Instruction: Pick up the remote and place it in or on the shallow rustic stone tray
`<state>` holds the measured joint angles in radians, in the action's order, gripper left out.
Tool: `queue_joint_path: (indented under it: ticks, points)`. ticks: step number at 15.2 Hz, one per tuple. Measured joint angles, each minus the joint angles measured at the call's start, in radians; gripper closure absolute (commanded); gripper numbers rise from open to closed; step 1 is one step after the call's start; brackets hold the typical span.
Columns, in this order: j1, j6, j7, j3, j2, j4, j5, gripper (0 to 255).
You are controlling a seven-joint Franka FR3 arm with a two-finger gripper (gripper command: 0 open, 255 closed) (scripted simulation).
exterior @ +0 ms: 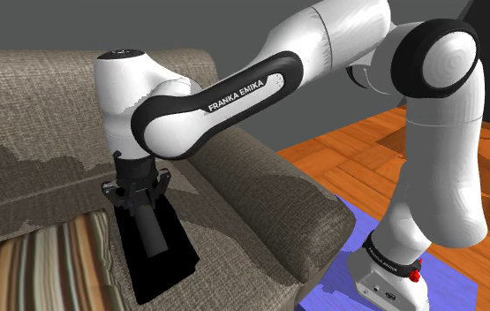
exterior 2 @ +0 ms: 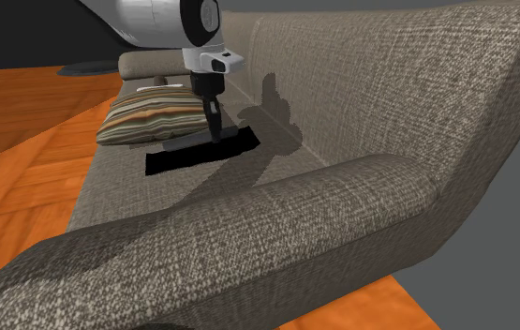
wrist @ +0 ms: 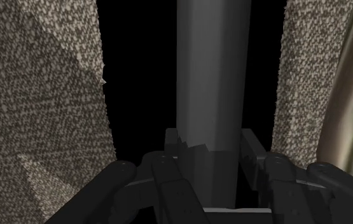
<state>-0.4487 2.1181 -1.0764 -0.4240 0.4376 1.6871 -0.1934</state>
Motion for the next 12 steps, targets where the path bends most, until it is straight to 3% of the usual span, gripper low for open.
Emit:
queue_joint_path:
  ticks: [6,12]
  points:
    - [0.0,0.0,0.0,0.0,0.0,0.0,0.0,0]
    - [0.008,-0.098,0.016,-0.012,-0.05,-0.054,0.026,0]
